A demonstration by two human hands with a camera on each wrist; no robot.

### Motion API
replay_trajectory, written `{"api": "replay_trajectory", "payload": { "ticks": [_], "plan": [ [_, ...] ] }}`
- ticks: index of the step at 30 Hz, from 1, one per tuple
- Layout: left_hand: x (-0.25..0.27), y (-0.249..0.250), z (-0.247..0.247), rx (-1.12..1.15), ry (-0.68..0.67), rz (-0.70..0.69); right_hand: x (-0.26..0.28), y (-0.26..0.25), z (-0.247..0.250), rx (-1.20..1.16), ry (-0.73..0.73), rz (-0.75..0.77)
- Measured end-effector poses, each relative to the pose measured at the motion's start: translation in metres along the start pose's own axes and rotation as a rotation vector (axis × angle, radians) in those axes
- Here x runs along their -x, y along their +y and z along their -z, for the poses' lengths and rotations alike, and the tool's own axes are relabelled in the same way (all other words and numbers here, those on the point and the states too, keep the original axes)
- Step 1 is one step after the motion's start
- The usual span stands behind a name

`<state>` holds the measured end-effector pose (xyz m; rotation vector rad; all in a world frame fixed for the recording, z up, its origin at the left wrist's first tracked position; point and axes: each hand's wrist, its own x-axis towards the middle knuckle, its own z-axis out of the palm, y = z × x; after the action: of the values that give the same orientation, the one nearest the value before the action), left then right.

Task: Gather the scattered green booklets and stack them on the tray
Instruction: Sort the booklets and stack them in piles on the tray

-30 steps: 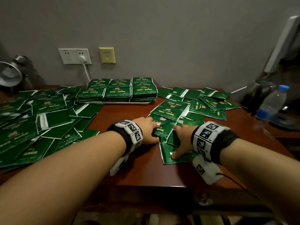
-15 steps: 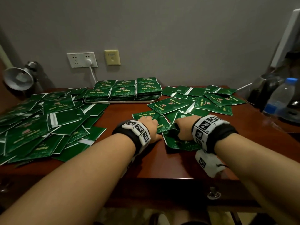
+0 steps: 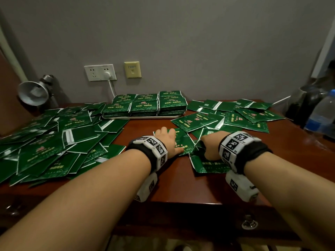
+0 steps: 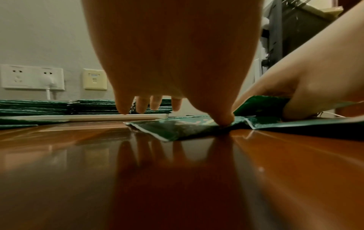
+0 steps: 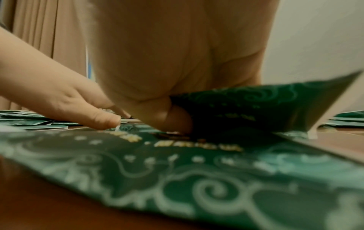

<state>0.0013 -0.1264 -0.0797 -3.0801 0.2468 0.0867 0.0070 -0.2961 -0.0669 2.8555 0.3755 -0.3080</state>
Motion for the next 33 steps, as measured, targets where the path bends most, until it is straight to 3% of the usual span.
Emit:
{"api": "replay_trajectory", "payload": {
  "ticks": [10, 16, 20, 23, 26, 30, 33],
  "plan": [
    [-0.022, -0.014, -0.012, 0.144, -0.129, 0.074, -0.001, -0.004, 0.003, -0.041, 0.060, 0.065],
    [-0.023, -0.017, -0.007, -0.002, -0.061, 0.117, -0.002, -0.005, 0.012, -0.277, 0.410, 0.120],
    [-0.026, -0.023, -0.003, 0.083, -0.034, 0.059, -0.004, -0.003, 0.014, -0.311, 0.587, 0.073],
    [-0.027, -0.023, 0.001, 0.198, -0.018, 0.038, -0.006, 0.001, 0.017, -0.330, 0.548, 0.030],
    [-0.027, -0.023, 0.005, 0.151, 0.029, 0.026, -0.009, 0.005, 0.021, -0.270, 0.521, -0.031],
    [-0.026, -0.020, 0.009, 0.064, 0.113, 0.016, -0.019, 0.008, 0.023, -0.213, 0.358, -0.111],
    [-0.025, -0.021, 0.012, 0.053, 0.175, 0.019, -0.023, 0.001, 0.017, -0.155, 0.194, -0.081]
  ]
}}
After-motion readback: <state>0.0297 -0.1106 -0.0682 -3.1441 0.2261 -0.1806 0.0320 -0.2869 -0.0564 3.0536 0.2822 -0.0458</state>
